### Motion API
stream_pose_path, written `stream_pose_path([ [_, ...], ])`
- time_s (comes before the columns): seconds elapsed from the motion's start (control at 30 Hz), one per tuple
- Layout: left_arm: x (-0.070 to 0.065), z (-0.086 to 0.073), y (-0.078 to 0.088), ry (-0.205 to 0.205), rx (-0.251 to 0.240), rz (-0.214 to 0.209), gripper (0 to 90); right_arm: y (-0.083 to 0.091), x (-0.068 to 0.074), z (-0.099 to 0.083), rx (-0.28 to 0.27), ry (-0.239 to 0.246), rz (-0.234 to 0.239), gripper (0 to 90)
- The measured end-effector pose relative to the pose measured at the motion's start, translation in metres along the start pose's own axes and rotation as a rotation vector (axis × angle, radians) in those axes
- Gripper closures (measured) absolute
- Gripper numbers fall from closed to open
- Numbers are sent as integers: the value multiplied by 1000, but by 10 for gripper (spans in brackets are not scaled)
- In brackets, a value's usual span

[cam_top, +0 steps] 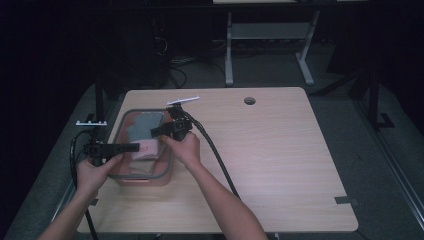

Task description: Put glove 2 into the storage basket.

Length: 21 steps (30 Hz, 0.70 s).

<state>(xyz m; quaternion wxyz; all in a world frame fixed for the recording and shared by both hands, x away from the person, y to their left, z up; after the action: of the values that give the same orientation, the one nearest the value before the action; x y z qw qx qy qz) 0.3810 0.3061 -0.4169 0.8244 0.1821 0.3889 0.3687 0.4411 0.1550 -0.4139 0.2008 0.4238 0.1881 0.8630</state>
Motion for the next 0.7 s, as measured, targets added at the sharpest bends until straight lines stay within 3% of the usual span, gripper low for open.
stream_pose_path([
  [0.37, 19, -14, -4, 19, 62, 56, 706, -23, -6, -10, 55, 16, -36, 760],
  [0.57, 25, -20, -10, 16, 101, 91, 727, -18, -8, -7, 51, 36, -84, 697],
  [0.7, 24, -18, -10, -11, 124, 116, 731, -11, -8, -6, 50, 46, -94, 681],
])
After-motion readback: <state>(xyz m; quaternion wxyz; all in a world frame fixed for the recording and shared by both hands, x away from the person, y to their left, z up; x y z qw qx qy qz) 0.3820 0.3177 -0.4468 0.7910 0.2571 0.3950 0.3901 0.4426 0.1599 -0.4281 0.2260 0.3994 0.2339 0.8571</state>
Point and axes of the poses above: each handheld gripper's, and its own axes: y roughly backward along the jaws, z roughly out of its top, x roughly to its left, the point moved 7 cm from there along -y, roughly forward along the jaws, and after that the axes turned 1 degree about -x, right-handed, at the moved point
